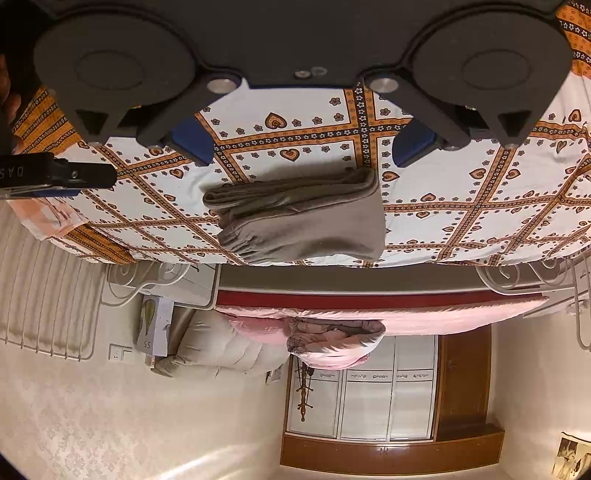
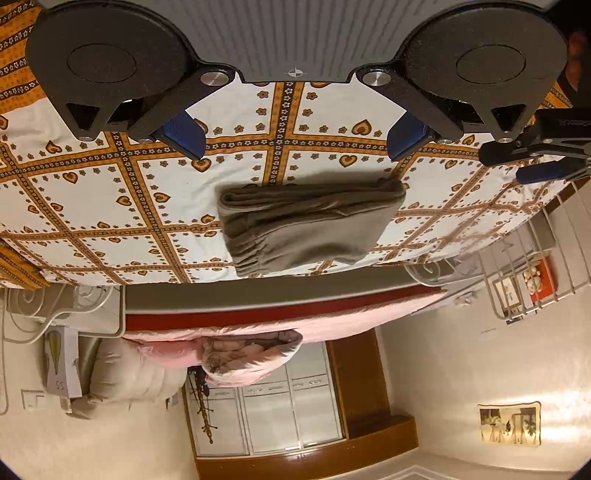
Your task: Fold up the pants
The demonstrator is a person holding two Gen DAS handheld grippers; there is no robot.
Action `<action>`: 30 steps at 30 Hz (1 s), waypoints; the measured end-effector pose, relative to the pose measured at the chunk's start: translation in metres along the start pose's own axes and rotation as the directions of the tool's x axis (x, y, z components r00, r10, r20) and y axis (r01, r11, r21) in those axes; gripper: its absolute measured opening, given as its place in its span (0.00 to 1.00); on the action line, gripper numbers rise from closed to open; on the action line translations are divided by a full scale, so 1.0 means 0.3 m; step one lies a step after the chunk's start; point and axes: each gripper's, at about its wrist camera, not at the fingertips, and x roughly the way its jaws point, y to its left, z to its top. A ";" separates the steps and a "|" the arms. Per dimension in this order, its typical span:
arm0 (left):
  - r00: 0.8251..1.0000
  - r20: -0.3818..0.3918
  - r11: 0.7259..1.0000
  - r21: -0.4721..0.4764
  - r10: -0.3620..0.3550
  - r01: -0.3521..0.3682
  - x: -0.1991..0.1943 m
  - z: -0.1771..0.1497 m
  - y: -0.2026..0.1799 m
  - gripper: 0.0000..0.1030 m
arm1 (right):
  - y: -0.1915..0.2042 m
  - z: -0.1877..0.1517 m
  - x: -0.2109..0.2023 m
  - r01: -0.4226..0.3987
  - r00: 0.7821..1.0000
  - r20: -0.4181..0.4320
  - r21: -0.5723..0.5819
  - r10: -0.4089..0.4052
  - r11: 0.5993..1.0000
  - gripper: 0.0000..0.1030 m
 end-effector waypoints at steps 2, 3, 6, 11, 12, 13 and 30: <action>1.000 0.000 1.000 -0.002 0.000 0.000 0.000 0.002 0.000 0.94 | -0.003 0.002 0.001 0.001 1.000 -0.001 0.003 -0.001 1.000 1.00; 1.000 0.001 1.000 -0.001 0.000 0.000 0.000 0.002 0.001 0.94 | -0.003 0.002 0.001 0.000 1.000 -0.001 0.002 0.000 1.000 1.00; 1.000 0.002 1.000 0.006 -0.004 0.004 0.001 0.002 -0.002 0.94 | 0.004 0.002 0.004 -0.003 1.000 -0.004 -0.012 0.002 1.000 1.00; 1.000 0.002 1.000 0.005 -0.003 0.003 0.002 0.002 -0.004 0.94 | 0.009 -0.001 0.004 -0.002 1.000 -0.004 -0.018 0.002 1.000 1.00; 1.000 0.002 1.000 0.005 -0.002 0.002 0.003 0.002 -0.005 0.94 | 0.009 -0.001 0.003 -0.001 1.000 -0.004 -0.016 0.001 1.000 1.00; 1.000 0.001 1.000 0.006 -0.003 0.003 0.003 0.002 -0.005 0.94 | 0.008 -0.001 0.002 -0.002 1.000 -0.003 -0.015 0.002 1.000 1.00; 1.000 -0.005 1.000 0.011 -0.009 0.009 0.008 -0.001 -0.010 0.94 | 0.010 -0.003 0.004 -0.001 1.000 -0.008 -0.026 0.001 1.000 1.00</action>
